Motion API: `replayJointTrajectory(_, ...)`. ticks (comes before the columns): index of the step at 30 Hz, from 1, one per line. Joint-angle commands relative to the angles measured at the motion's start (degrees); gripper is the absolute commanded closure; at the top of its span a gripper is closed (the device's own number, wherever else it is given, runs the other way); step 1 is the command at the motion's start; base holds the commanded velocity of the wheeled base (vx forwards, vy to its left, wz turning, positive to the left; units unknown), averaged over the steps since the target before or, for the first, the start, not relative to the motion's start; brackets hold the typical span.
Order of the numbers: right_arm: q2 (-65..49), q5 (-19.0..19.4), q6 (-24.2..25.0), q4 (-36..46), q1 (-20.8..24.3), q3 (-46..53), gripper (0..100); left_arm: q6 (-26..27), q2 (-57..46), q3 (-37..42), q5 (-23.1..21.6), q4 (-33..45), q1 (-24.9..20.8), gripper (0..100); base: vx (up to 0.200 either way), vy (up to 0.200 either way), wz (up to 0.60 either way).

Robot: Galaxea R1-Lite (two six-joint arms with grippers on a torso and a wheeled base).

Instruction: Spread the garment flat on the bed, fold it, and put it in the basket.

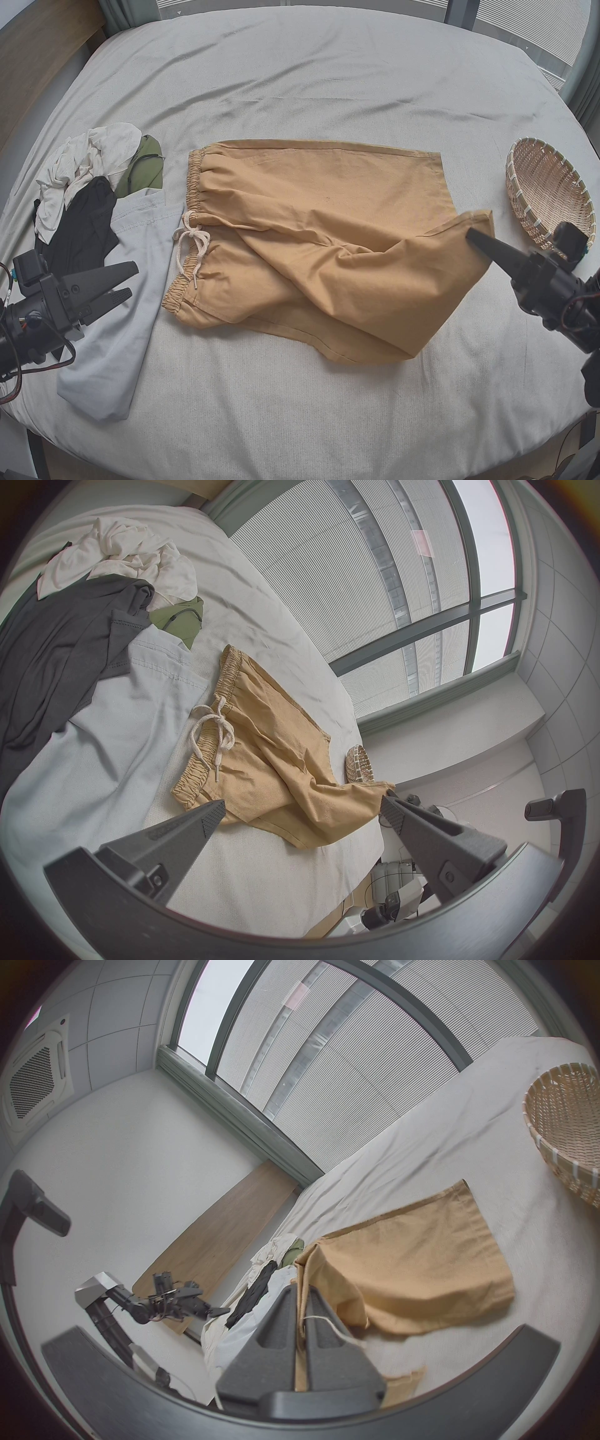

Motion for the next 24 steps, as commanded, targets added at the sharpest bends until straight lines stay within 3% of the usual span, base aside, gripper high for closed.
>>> replayJointTrajectory(1,16.5,-0.3,0.8,-4.5,-2.6,-11.6,100,0.1,0.3,0.0,0.1,-0.9,0.1,0,0.0,0.0,0.0)
replayJointTrajectory(8,22.8,-2.4,2.9,-3.8,-5.3,-23.4,100,0.1,0.5,0.8,0.2,-3.1,0.1,0,0.0,0.0,0.0)
replayJointTrajectory(21,27.7,-2.9,3.2,-2.9,-6.6,-28.3,100,0.2,0.5,1.0,0.3,-3.1,0.1,0,0.0,0.0,0.0)
replayJointTrajectory(22,27.7,-3.1,3.2,-2.9,-6.6,-28.7,0,0.2,0.6,1.0,0.3,-3.1,0.1,0,0.0,0.0,0.0)
replayJointTrajectory(24,27.7,-5.2,3.2,-2.3,-7.4,-30.3,0,0.2,0.6,1.0,0.3,-3.1,0.1,0,0.0,0.0,0.0)
